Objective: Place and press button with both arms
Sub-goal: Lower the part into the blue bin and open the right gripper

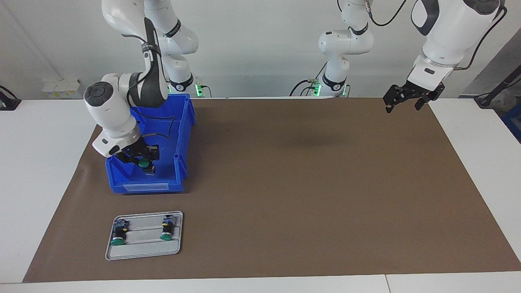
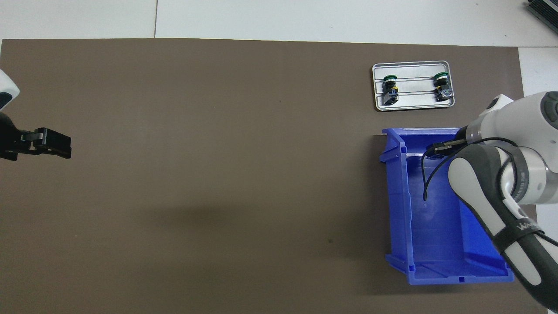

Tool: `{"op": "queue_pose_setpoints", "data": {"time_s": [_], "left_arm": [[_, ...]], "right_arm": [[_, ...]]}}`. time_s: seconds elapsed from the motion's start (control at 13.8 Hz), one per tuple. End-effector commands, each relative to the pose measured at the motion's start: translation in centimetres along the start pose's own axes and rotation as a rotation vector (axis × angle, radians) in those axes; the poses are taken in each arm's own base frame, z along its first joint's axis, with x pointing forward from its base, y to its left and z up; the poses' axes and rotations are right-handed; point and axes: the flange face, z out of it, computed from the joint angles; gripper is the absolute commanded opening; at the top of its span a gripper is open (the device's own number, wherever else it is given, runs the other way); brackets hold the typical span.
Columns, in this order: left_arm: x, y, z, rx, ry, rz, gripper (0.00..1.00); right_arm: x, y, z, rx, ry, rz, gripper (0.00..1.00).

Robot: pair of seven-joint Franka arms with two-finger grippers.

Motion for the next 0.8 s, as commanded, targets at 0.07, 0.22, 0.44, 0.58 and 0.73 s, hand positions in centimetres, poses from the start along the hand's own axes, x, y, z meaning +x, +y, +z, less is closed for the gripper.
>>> {"op": "queue_pose_setpoints", "data": {"time_s": [0.07,0.22,0.44,0.58,0.73], "left_arm": [[-0.9,-0.3,0.0,-0.009,0.006,-0.009,1.0],[-0.9,-0.3,0.0,-0.009,0.006,-0.009,1.0],[-0.9,-0.3,0.0,-0.009,0.006,-0.009,1.0],[-0.9,-0.3,0.0,-0.009,0.006,-0.009,1.0],[-1.0,-0.3,-0.1,-0.009,0.008,-0.009,1.0]], "right_arm": [[-1.6,-0.6,2.6,0.025,0.02,-0.013,0.0],[-1.7,-1.0,3.0,0.026,0.016,-0.018,0.0],[-1.9,-1.2,3.4,0.029,0.032,-0.012,0.0],[-1.7,-1.2,3.4,0.029,0.035,-0.009,0.62],[-1.5,-1.2,3.1,0.037,0.042,0.005,0.8]]}}
